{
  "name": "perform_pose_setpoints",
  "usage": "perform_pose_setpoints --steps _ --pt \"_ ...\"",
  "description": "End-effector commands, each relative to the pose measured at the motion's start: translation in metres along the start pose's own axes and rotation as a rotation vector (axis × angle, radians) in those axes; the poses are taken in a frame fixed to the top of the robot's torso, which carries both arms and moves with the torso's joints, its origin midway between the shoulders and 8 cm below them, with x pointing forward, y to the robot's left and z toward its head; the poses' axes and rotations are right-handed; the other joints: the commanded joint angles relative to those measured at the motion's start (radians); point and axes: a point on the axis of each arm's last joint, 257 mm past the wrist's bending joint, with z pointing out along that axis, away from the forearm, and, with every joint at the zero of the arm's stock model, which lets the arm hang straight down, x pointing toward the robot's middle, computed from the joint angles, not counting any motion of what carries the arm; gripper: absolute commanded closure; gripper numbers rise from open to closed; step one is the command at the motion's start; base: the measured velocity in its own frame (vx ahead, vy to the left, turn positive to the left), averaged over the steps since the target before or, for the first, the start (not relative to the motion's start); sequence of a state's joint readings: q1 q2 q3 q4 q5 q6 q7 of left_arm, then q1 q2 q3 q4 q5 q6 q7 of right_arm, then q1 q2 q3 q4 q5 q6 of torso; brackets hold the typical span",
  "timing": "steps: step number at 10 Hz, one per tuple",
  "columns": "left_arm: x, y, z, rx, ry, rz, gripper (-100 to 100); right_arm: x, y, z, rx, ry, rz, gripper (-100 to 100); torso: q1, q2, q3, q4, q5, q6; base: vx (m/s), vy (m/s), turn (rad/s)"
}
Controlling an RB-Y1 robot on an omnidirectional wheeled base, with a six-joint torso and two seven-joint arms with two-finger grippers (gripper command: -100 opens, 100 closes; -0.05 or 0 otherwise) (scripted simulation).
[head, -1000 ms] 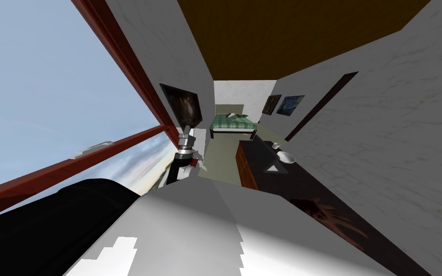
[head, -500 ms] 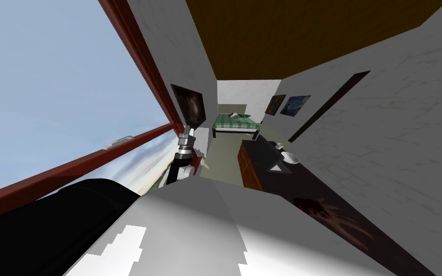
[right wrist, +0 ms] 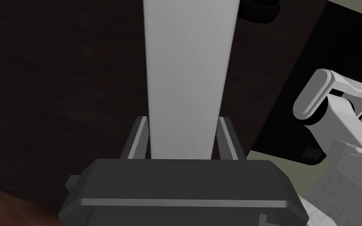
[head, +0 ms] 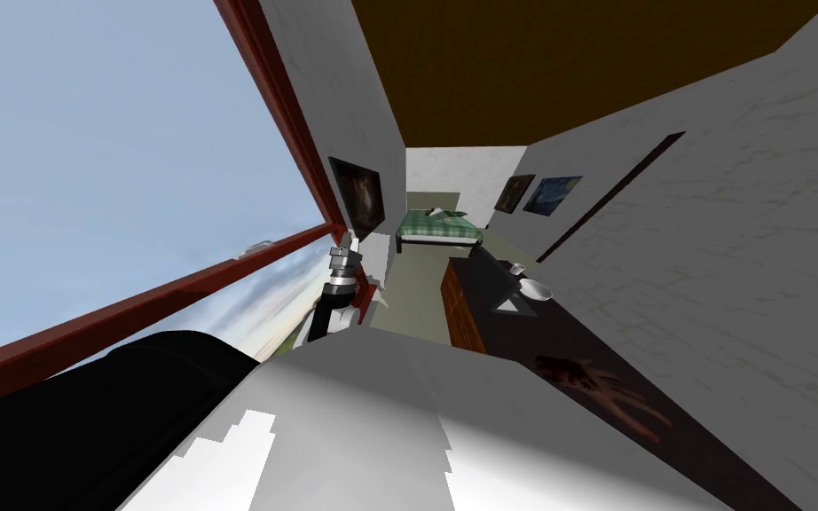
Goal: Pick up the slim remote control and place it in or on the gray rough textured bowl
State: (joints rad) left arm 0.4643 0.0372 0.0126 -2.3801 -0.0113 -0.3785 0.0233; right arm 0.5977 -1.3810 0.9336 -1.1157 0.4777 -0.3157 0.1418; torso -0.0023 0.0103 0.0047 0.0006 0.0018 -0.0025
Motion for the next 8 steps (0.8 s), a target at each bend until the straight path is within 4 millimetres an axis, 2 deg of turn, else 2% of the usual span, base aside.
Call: perform_pose_setpoints --steps 1,5,8 --pt "0.0 0.0 0.0 0.0 0.0 0.0 0 -0.004 -0.003 -0.007 -0.017 -0.001 -0.022 100 0.0 0.0 0.0 0.0 0.0 0.0 -0.207 -0.058 0.057" --pt "0.0 0.0 0.0 0.0 0.0 0.0 0 -0.023 -0.011 -0.026 -0.048 -0.022 -0.052 100 -0.005 0.005 0.003 0.001 -0.001 0.002 -0.211 -0.085 0.019" --pt "0.0 0.0 0.0 0.0 0.0 0.0 0 -0.045 -0.026 -0.045 -0.055 -0.05 -0.057 100 -0.005 0.003 0.002 0.001 -0.001 0.002 -0.204 -0.111 -0.01"
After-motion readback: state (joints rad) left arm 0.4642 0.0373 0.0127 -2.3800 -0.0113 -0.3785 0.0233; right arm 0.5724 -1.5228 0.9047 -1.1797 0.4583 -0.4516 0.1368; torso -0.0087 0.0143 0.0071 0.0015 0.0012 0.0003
